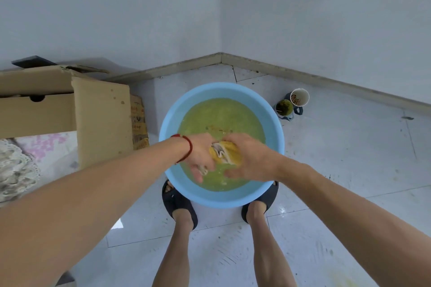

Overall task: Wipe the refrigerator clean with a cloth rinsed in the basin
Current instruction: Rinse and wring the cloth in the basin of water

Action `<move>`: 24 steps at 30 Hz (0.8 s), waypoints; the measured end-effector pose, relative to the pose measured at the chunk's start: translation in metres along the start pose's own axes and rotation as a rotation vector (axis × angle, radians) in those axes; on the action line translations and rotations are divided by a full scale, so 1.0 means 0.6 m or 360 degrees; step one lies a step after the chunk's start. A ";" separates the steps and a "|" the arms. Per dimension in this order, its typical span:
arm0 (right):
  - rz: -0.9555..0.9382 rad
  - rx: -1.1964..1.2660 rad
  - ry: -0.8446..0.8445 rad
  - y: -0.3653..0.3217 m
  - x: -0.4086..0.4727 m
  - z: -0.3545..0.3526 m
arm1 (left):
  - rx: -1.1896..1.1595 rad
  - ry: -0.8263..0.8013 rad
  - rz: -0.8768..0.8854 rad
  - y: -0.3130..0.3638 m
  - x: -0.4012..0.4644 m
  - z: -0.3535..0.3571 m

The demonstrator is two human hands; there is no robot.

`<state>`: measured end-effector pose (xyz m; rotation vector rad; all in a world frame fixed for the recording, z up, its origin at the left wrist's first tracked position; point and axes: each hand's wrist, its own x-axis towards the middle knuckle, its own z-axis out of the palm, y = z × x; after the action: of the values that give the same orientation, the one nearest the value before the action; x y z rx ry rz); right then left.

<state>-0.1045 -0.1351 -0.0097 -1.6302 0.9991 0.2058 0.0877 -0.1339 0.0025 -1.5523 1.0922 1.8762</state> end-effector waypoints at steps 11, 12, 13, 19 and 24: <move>0.0370 0.1798 -0.0621 -0.031 -0.033 0.032 | 0.1123 0.1223 0.1313 -0.047 -0.003 0.029; 0.0391 0.1437 -0.0535 -0.033 -0.025 0.024 | 0.1146 0.1128 0.1170 -0.047 0.002 0.028; 0.0389 0.0957 -0.0430 -0.035 -0.017 0.016 | 0.1128 0.1017 0.0980 -0.041 0.006 0.027; -0.0017 -0.0886 0.0024 -0.061 0.002 0.004 | 0.0129 0.0157 0.0173 0.005 0.014 0.028; 0.0121 -0.0109 0.0004 -0.045 -0.009 -0.015 | 0.0353 0.0551 0.0346 0.014 -0.007 0.019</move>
<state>-0.0926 -0.1406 0.0160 -1.6556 1.0673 0.2922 0.0756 -0.1288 0.0096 -1.7224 1.6201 1.5809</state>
